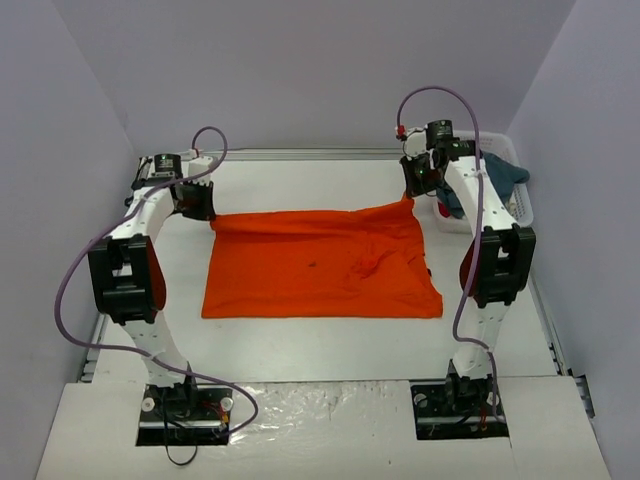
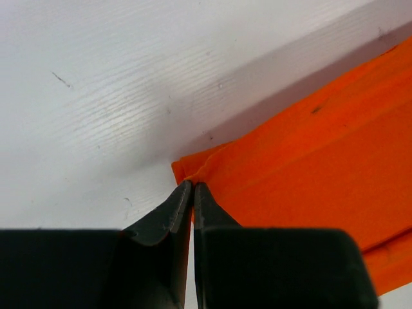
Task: Fold and stack the t-shirts
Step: Grap the side of the flattened tshirt furthest away from the robot with both arms, then fold the other side of the tshirt into a rectangle
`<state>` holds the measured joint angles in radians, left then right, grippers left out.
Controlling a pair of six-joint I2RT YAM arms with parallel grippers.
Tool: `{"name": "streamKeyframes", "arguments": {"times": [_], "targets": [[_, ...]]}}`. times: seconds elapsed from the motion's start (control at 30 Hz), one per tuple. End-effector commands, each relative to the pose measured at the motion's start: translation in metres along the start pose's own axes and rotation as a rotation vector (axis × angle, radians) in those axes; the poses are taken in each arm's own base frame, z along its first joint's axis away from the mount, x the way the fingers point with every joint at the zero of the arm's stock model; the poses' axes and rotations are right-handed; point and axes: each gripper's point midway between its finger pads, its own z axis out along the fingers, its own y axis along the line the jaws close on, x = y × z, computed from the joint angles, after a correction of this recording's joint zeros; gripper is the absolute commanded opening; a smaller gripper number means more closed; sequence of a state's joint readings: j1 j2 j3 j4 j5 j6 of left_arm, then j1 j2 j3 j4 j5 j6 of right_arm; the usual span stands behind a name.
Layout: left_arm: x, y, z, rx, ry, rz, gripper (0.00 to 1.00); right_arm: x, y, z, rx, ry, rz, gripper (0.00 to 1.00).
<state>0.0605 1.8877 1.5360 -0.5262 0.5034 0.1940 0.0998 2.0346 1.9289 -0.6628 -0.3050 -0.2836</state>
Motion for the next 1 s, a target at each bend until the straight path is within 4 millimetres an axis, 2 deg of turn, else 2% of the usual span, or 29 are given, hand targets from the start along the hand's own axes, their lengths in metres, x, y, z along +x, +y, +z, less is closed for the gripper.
{"name": "streamKeyframes", "arguments": {"times": [0.0, 0.23, 0.53, 0.97], "targets": [[-0.016, -0.006, -0.030, 0.017, -0.074, 0.064, 0.02, 0.003, 0.011, -0.030, -0.011, -0.013, -0.020, 0.00], [-0.005, -0.015, -0.038, 0.066, -0.066, 0.092, 0.02, 0.019, 0.020, -0.045, -0.029, 0.008, -0.028, 0.00], [0.005, -0.033, -0.049, 0.127, -0.094, 0.149, 0.02, 0.043, 0.030, -0.049, -0.060, 0.054, -0.026, 0.00], [0.016, -0.033, -0.064, 0.158, -0.109, 0.162, 0.02, 0.071, 0.034, -0.063, -0.049, 0.106, -0.033, 0.00]]}}
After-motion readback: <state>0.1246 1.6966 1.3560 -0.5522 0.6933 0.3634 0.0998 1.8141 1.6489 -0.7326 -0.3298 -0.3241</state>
